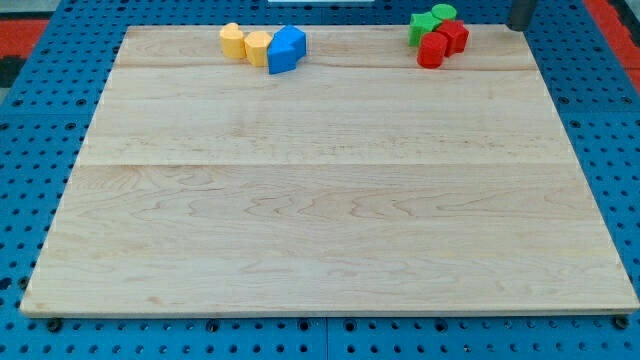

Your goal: Separate the red blocks from the green blocks

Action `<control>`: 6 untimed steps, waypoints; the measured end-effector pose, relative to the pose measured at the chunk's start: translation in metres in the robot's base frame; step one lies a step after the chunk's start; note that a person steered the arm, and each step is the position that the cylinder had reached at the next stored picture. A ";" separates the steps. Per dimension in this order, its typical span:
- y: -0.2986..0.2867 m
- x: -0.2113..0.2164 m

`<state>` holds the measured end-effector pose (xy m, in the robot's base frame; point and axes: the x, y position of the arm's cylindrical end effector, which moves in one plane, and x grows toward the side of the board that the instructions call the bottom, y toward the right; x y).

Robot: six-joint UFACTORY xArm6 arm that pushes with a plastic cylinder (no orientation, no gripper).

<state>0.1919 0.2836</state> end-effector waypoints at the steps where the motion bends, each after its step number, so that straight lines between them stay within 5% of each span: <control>1: -0.066 0.005; 4: -0.159 0.114; 6: -0.159 0.070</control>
